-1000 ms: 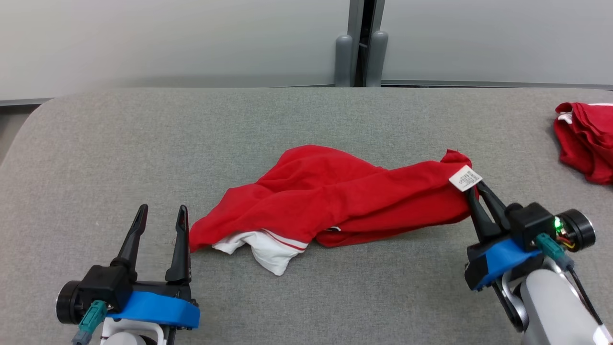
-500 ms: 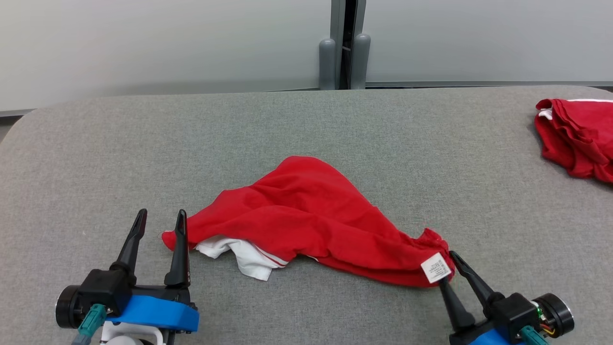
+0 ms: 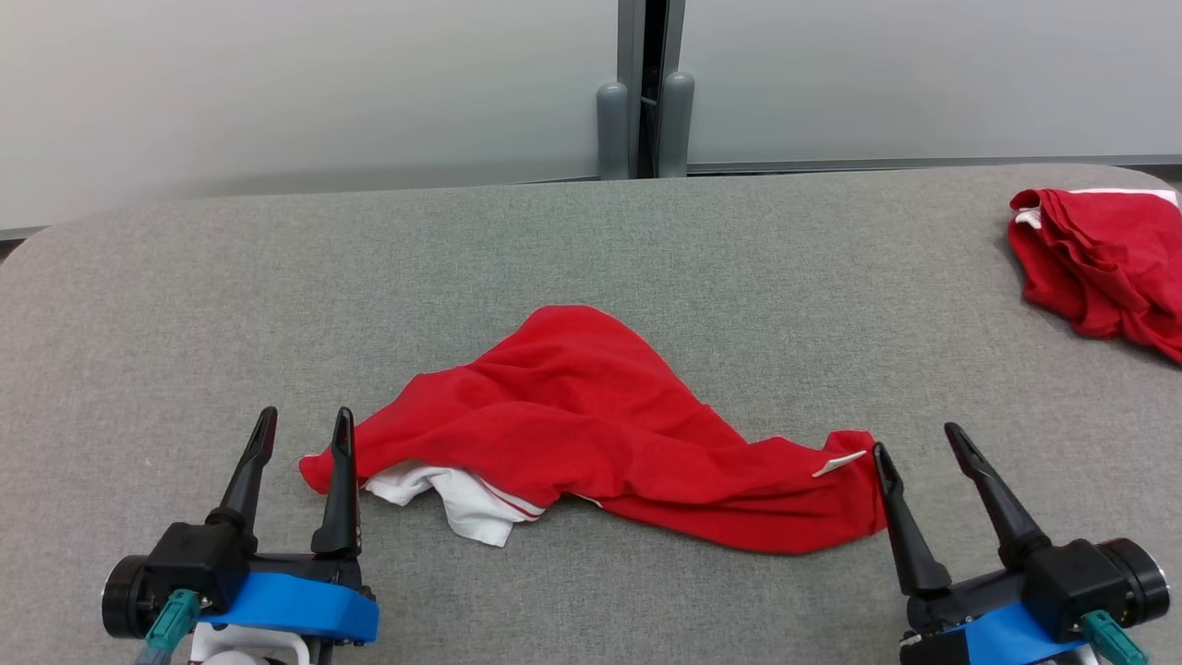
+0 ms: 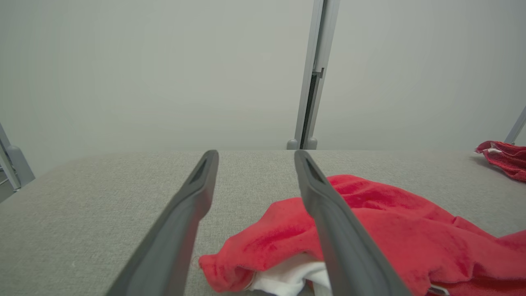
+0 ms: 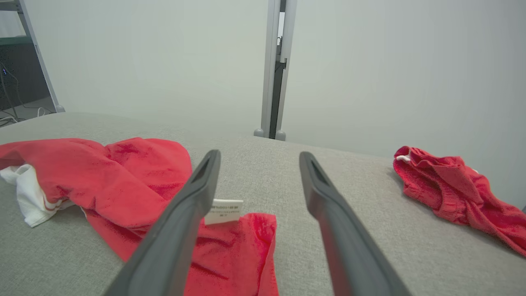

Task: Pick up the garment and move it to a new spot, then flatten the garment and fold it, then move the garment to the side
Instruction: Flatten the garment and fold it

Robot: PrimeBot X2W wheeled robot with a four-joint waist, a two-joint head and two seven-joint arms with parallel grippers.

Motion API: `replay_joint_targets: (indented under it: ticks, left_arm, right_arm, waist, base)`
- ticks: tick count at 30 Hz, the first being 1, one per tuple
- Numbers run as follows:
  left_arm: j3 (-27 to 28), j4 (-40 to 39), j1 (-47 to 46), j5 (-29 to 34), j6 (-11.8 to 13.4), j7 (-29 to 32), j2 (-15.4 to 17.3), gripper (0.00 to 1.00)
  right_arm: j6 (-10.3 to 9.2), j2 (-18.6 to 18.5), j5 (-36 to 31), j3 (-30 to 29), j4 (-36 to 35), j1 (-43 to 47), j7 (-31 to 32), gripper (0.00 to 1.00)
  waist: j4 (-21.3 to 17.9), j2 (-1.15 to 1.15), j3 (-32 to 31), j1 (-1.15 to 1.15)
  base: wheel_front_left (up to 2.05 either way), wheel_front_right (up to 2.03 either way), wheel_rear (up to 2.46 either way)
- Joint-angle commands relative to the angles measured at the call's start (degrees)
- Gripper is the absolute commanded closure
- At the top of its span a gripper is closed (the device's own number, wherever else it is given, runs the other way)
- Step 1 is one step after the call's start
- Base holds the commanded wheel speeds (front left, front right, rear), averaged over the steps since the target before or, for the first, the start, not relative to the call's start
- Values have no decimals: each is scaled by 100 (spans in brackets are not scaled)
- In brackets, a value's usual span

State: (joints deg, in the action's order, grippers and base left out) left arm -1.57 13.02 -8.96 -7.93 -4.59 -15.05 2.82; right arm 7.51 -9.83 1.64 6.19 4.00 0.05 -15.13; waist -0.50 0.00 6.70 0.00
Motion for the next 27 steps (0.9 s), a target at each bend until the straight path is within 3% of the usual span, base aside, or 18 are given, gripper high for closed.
replay_joint_targets:
  ticks: [1, 9, 27]
  left_arm:
    - [34, -1, 66, 17, -7, -16, 19, 0]
    - [46, -9, 33, 52, -32, -16, 19, 0]
    - [-86, -3, -102, -14, -11, -16, 18, 0]
  right_arm:
    - [-4, 37, 6, -104, -14, -42, 0, 0]
    - [-4, -36, -76, -365, 418, -378, 0, 0]
    - [-4, -407, 404, 457, 2640, -1374, 512, 0]
  waist:
    - [-6, 0, -6, 0]
    - [0, 0, 0, 0]
    - [248, 0, 195, 0]
  base:
    - [0, 0, 0]
    - [0, 0, 0]
    - [0, 0, 0]
